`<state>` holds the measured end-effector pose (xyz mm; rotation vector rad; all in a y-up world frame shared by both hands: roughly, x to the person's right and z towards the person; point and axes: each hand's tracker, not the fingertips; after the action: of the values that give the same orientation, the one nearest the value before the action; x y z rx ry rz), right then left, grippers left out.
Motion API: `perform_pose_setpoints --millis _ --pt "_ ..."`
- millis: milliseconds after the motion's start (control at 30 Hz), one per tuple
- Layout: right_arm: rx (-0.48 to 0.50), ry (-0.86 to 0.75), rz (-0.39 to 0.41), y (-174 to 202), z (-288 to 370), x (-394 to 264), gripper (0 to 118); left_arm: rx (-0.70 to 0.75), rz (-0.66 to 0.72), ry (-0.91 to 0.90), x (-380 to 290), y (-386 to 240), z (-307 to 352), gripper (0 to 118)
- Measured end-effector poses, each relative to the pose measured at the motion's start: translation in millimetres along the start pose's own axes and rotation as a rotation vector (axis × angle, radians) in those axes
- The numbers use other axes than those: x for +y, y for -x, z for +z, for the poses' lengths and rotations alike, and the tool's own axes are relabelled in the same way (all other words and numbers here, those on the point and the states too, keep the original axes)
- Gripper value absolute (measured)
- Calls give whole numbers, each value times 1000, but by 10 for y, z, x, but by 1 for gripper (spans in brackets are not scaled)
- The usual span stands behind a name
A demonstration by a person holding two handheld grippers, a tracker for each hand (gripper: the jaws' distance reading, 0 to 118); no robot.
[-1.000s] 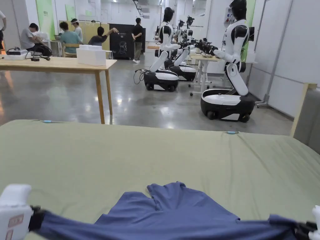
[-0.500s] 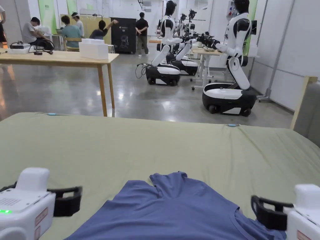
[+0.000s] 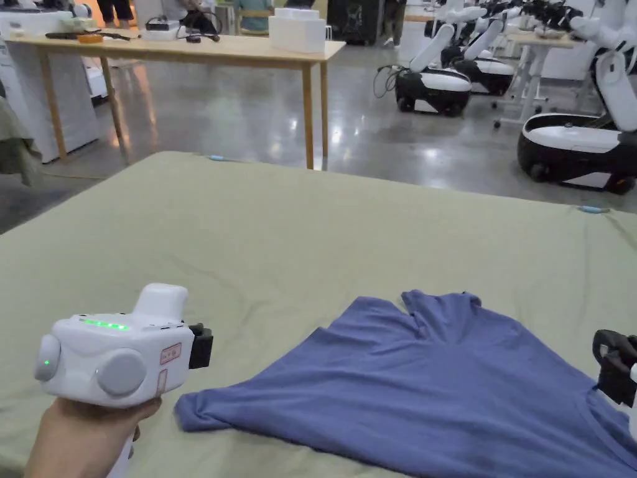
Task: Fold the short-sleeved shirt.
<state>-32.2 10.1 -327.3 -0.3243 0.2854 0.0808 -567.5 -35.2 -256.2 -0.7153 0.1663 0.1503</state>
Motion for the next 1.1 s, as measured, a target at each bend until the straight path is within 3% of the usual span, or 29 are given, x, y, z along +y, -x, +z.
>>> perform_pose_setpoints --millis 67,100,233,300,367,433,467,567,600,667,700,833,933,1033,1067,1100 --pt "12 26 0 16 -92 -38 1 37 13 59 -148 93 -144 107" --pt "15 39 4 29 -140 -55 1 73 -10 126 -212 145 -139 118" --pt "19 82 18 133 -269 -49 1 56 -7 130 -382 58 -461 116" --pt "19 111 21 59 -436 -79 1 56 -11 164 -429 17 -611 108" --pt "13 137 25 18 -548 -88 1 76 -42 210 -431 20 -781 70" --pt "3 178 31 -74 -708 -72 1 97 -85 247 -486 -8 -925 15" --pt "-5 197 42 -116 -809 -70 1 34 -70 249 -512 -22 -953 11" --pt "-29 276 71 -267 -1262 -49 2 86 -172 195 -417 -112 -846 2" --pt "-30 320 69 -319 -1477 -41 12 87 -165 179 -385 -155 -734 1" --pt "-28 401 52 -434 -1950 -54 95 66 -157 154 -318 -184 -574 1" --pt "-26 444 46 -481 -2220 -82 118 23 -116 189 -334 -227 -507 1" --pt "-56 580 79 -573 -3011 -297 117 3 -96 168 -250 -225 -353 1" --pt "-58 597 58 -642 -3338 -385 115 12 -103 168 -232 -238 -379 1" --pt "-21 641 -26 -619 -3329 -415 85 23 -108 169 -205 -244 -440 1" --pt "-54 613 -9 -585 -3259 -387 73 23 -106 169 -197 -244 -459 1" --pt "-24 602 -9 -536 -3162 -367 49 25 -111 163 -183 -247 -489 1"
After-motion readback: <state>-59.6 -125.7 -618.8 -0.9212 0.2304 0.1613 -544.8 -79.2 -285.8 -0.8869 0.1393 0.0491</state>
